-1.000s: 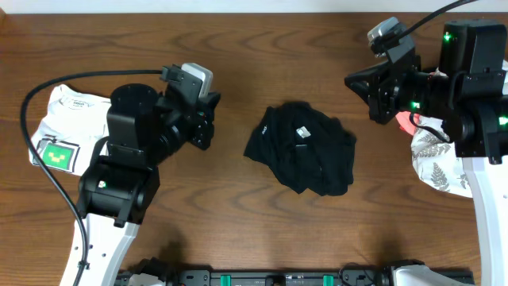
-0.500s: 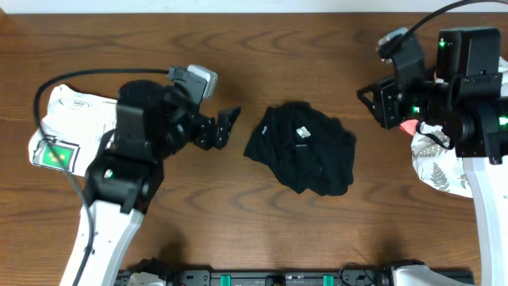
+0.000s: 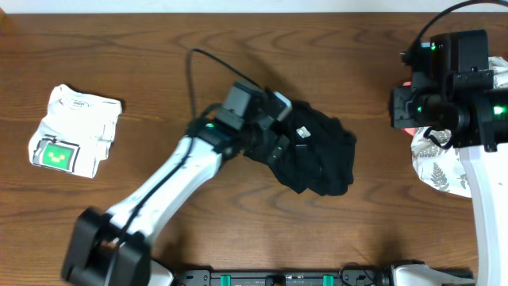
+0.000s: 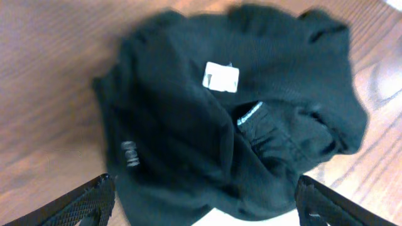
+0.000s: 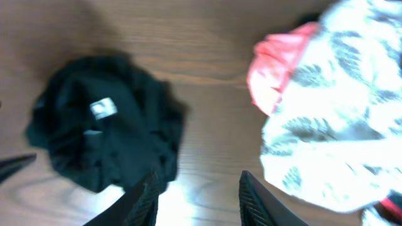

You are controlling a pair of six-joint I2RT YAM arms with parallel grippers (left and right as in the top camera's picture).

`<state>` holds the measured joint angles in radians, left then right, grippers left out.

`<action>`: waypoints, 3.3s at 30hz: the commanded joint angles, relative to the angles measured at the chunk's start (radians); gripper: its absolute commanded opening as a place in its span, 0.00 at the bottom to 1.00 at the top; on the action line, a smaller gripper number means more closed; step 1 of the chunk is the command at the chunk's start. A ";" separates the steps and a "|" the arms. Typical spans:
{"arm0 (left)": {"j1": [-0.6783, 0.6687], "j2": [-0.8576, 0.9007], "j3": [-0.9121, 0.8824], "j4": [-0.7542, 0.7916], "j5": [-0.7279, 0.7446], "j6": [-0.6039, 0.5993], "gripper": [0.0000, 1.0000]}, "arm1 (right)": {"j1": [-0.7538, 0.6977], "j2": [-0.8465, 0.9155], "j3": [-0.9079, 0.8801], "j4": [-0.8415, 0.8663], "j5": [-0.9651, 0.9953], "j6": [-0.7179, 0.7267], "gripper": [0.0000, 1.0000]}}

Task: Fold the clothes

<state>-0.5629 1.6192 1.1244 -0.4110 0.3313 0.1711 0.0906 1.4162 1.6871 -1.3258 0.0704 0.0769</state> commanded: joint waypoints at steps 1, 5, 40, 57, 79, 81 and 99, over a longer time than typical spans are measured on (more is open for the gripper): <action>-0.013 0.078 0.032 0.018 -0.026 -0.031 0.92 | -0.039 0.008 0.014 -0.006 0.087 0.073 0.40; -0.036 0.146 0.032 0.057 -0.025 -0.048 0.92 | -0.068 0.009 0.014 -0.004 0.067 0.073 0.40; -0.177 0.060 0.038 0.053 -0.231 -0.191 0.92 | -0.072 0.010 0.014 -0.002 0.030 0.072 0.40; -0.183 0.177 0.038 0.045 -0.227 -0.259 0.10 | -0.072 0.010 0.014 -0.003 0.018 0.072 0.29; -0.136 -0.351 0.326 0.000 -0.560 -0.147 0.06 | -0.070 0.013 0.013 -0.037 -0.295 -0.041 0.21; -0.135 -0.360 0.326 0.016 -0.639 -0.106 0.06 | -0.069 0.019 0.012 -0.064 -0.369 -0.051 0.21; -0.112 -0.382 0.362 0.146 -0.711 0.016 0.06 | 0.259 0.044 -0.338 0.199 -0.429 -0.131 0.29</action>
<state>-0.6796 1.2728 1.4452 -0.2859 -0.3477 0.1410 0.3077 1.4578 1.4101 -1.1793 -0.3164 -0.0700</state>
